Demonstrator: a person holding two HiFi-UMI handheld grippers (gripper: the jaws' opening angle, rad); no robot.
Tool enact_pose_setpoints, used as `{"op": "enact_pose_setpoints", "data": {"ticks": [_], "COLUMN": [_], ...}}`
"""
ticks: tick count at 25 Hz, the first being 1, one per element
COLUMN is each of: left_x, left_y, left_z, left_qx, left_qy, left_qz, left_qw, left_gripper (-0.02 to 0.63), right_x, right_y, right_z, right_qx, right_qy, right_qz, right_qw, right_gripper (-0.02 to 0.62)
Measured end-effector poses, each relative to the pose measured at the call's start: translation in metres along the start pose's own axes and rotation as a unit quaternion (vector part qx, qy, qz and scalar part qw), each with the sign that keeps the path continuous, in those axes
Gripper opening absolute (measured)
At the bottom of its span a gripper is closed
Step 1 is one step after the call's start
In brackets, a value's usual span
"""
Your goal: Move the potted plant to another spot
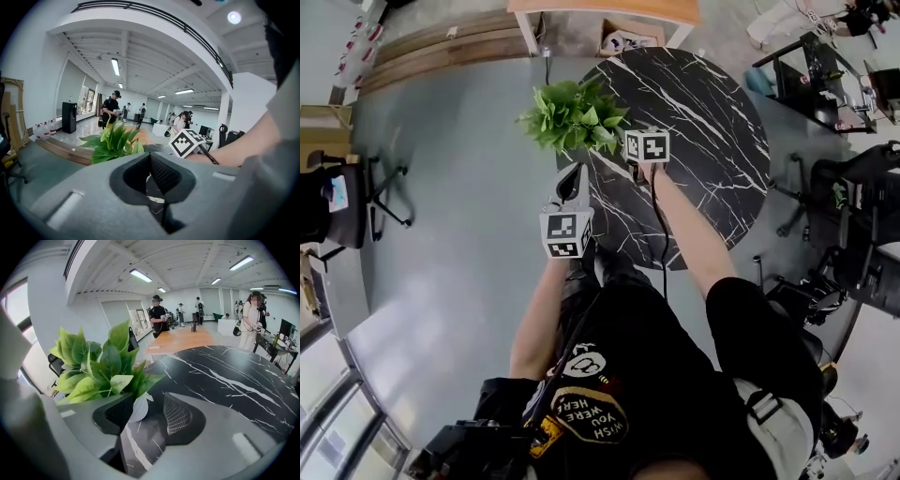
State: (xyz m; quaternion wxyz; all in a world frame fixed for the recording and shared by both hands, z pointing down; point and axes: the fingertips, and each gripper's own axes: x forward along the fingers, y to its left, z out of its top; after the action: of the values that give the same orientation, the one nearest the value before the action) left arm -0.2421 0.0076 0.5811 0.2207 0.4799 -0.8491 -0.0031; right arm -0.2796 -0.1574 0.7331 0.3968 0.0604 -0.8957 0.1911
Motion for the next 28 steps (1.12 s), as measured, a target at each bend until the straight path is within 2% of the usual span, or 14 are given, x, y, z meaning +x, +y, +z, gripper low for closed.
{"op": "enact_pose_setpoints", "data": {"ticks": [5, 9, 11, 13, 16, 19, 28], "left_x": [-0.013, -0.031, -0.040, -0.050, -0.061, -0.062, -0.065], "left_y": [-0.007, -0.014, -0.018, -0.024, -0.040, -0.051, -0.062], "left_z": [0.009, 0.017, 0.018, 0.017, 0.022, 0.032, 0.048], "left_qx": [0.003, 0.012, 0.013, 0.009, 0.015, 0.044, 0.067], "left_qy": [-0.007, -0.009, -0.002, 0.003, 0.009, 0.013, -0.006], "left_qz": [-0.004, 0.008, 0.019, 0.025, 0.019, 0.015, -0.016], "left_qw": [1.0000, 0.9999, 0.9997, 0.9996, 0.9997, 0.9988, 0.9976], "left_gripper": [0.005, 0.005, 0.005, 0.005, 0.005, 0.005, 0.005], "right_x": [-0.055, -0.122, -0.154, -0.185, -0.221, -0.230, -0.235], "right_y": [0.005, 0.038, 0.058, 0.081, 0.113, 0.131, 0.147], "right_z": [-0.004, -0.003, -0.006, -0.010, -0.017, -0.020, -0.014], "right_qx": [0.022, 0.023, 0.014, -0.001, -0.028, -0.031, -0.037], "right_qy": [-0.046, -0.101, -0.119, -0.137, -0.158, -0.167, -0.183], "right_qz": [-0.001, 0.020, 0.022, 0.028, 0.035, 0.033, 0.024], "right_qw": [0.999, 0.994, 0.992, 0.990, 0.986, 0.985, 0.982], "right_gripper": [0.182, 0.093, 0.062, 0.003, 0.002, 0.002, 0.002]}}
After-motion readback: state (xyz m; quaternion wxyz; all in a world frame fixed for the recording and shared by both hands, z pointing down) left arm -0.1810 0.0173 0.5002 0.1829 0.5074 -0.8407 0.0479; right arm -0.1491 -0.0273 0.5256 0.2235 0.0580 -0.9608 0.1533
